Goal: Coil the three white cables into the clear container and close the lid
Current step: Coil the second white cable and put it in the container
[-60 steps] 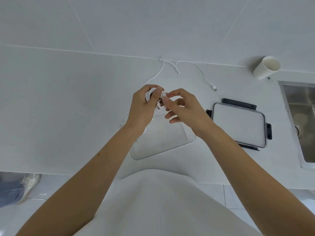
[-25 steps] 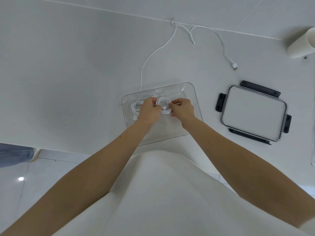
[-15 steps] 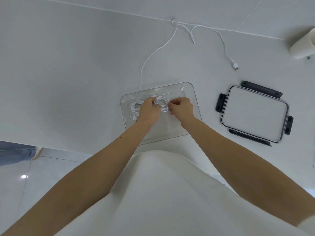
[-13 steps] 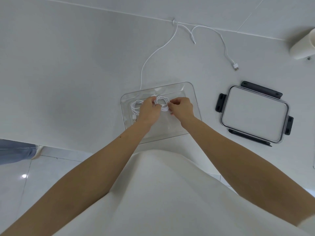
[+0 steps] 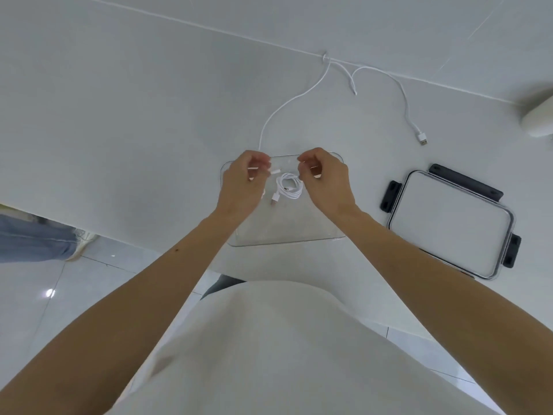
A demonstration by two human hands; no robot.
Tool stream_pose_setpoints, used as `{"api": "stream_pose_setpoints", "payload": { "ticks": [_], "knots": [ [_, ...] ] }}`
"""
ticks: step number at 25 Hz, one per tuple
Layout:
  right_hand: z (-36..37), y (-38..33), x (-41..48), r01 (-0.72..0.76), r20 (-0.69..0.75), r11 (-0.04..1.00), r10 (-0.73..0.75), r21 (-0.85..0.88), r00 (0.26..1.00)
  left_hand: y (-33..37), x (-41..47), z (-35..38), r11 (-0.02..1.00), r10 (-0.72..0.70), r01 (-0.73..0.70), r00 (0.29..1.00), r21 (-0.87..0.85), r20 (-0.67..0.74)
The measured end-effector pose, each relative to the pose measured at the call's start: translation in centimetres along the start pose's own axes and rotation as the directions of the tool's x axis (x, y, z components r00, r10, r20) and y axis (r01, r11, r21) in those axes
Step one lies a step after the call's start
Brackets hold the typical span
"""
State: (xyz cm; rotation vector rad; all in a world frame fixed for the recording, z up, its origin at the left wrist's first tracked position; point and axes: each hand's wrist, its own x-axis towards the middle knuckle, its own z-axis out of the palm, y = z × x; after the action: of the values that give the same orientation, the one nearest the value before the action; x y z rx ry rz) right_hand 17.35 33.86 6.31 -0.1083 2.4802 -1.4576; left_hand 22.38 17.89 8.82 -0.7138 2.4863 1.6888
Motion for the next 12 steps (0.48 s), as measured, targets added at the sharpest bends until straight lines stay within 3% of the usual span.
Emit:
{"api": "stream_pose_setpoints", "payload": {
  "ticks": [3, 5, 9, 12],
  "knots": [
    [0.2, -1.9, 2.2, 0.132, 0.051, 0.991, -0.131, -0.007, 0.99, 1.4, 1.7, -2.3, 0.993, 0.107, -0.103, 0.992, 0.062, -0.068],
    [0.8, -3.1, 4.4, 0.186, 0.081, 0.981, -0.181, -0.059, 0.98, 1.6, 3.9, -3.5, 0.989, 0.086, -0.077, 0.994, 0.129, -0.068],
    [2.6, -3.8, 9.5, 0.297, 0.224, 0.905, -0.235, -0.303, 0.946, -0.2, 9.4, -4.6, 0.946, -0.076, 0.039, 0.992, 0.322, 0.104],
    [4.5, -3.7, 12.1, 0.321, 0.396, 0.808, -0.119, -0.495, 0.911, -2.0, 12.8, -4.6, 0.917, -0.177, 0.072, 0.955, 0.391, 0.239]
  ]
}}
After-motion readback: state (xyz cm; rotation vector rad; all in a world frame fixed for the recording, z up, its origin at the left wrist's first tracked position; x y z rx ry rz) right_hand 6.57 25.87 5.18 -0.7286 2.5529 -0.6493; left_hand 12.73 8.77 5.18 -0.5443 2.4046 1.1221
